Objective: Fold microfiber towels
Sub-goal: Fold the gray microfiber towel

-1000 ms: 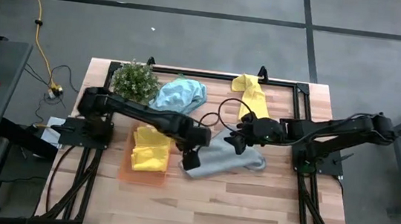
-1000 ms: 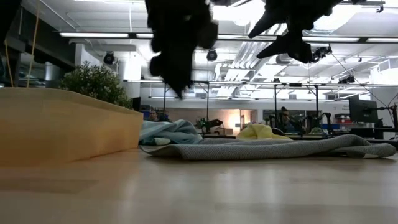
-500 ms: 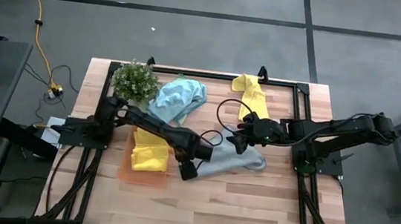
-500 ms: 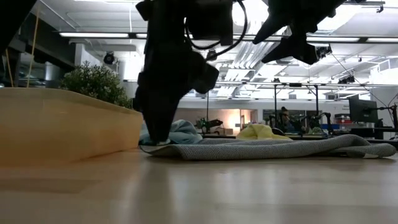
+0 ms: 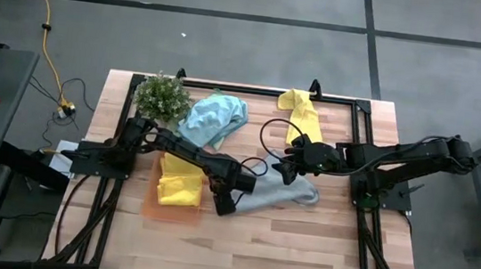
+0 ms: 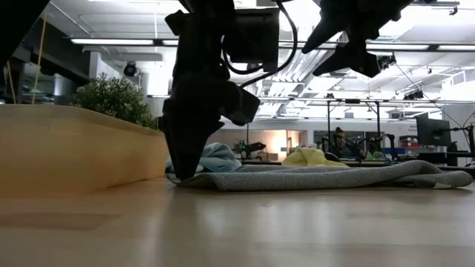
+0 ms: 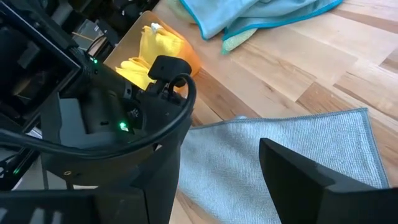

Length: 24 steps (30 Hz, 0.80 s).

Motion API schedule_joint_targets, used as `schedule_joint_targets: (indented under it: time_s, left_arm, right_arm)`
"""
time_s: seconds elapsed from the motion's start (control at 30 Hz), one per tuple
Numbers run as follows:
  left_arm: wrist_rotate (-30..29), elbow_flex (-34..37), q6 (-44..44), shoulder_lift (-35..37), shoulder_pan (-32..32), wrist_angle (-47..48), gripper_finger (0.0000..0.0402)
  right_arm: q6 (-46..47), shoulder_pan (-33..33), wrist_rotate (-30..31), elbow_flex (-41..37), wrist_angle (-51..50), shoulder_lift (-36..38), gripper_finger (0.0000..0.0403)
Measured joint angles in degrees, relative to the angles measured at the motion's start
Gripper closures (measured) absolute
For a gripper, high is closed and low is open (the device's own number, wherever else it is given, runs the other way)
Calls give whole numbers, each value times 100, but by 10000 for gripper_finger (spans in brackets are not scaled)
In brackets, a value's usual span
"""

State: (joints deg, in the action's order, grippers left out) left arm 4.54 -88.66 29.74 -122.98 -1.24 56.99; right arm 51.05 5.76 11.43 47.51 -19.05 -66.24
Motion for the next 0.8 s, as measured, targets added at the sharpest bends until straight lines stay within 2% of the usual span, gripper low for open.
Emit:
schedule_joint_targets:
  time_s: [0.27,0.6,0.8]
  left_arm:
    - [-62,9,-686,7,20,3,391]
    - [-388,0,-1547,594,387,-86,400]
    - [-737,-4,-2397,1002,645,-45,401]
  right_arm:
    - [-92,0,4,0,-21,41,192]
    - [-20,-9,493,0,-978,764,192]
    - [-11,-50,465,0,-1602,694,192]
